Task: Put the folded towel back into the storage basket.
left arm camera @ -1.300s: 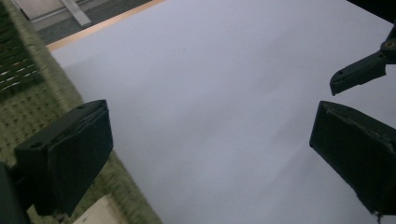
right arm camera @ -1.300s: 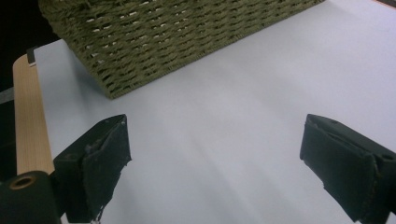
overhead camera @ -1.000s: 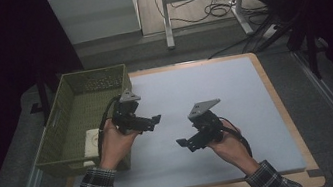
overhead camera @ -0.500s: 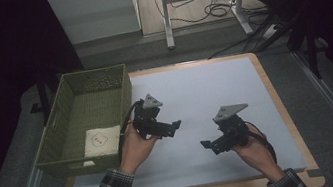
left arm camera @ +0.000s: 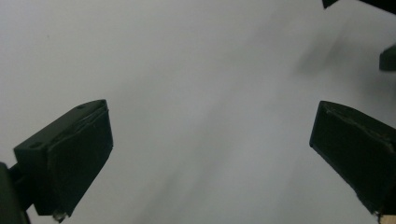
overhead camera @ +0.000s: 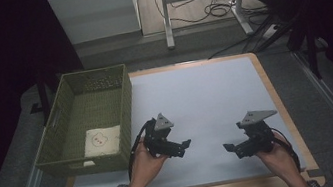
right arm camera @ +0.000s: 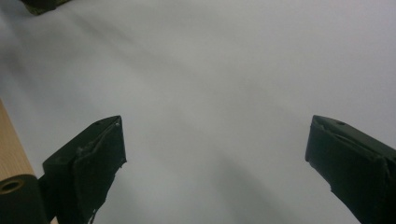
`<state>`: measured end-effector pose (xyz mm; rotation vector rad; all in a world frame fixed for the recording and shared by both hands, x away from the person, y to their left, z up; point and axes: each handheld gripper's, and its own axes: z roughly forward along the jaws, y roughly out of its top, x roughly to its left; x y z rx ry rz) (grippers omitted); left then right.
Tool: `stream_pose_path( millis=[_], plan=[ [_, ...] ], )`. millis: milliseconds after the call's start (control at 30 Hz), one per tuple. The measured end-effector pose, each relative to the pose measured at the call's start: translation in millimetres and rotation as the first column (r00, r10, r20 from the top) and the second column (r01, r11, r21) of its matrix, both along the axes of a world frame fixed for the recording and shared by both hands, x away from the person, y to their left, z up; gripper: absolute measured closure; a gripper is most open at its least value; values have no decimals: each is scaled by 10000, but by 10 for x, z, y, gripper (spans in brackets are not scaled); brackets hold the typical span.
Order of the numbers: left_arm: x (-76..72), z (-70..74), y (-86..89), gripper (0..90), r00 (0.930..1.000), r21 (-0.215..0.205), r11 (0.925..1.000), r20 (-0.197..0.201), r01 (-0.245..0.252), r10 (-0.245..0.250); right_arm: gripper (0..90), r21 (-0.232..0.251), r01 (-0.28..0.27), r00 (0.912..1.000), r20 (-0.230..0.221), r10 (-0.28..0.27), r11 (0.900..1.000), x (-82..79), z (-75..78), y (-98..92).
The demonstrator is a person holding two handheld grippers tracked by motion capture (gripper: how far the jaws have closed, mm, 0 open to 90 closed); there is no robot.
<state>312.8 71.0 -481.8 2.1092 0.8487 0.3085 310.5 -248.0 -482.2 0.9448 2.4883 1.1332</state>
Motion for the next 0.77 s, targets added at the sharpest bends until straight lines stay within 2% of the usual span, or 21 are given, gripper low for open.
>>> stream_pose_path(
  millis=[100,267,400,500,600,667,767],
  plan=[
    [-78,-123,27,0,10000,36,10000,-46,-45,45,52,-45,161,9998,82,-161,9999,-37,-74,-99],
    [-205,-326,75,0,9997,321,9993,-161,-170,175,48,-518,398,9990,210,-387,9979,-77,-247,-227],
    [-290,-506,133,0,9987,812,9959,-269,-407,430,48,-807,531,9986,-10,-534,9953,-84,-377,-284],
    [-318,-639,175,0,9972,1127,9925,-523,-474,536,44,-791,600,9980,-145,-613,9951,-92,-459,-313],
    [-316,-655,199,0,9956,975,9930,-588,-664,724,43,-794,603,9981,135,-595,9950,-116,-495,-313],
    [-318,-659,184,0,9959,1123,9915,-542,-662,726,39,-1021,588,9980,285,-562,9930,-130,-502,-292],
    [-321,-663,184,0,9959,1103,9916,-520,-682,743,39,-961,611,9978,328,-582,9935,-134,-509,-296]
  ],
)
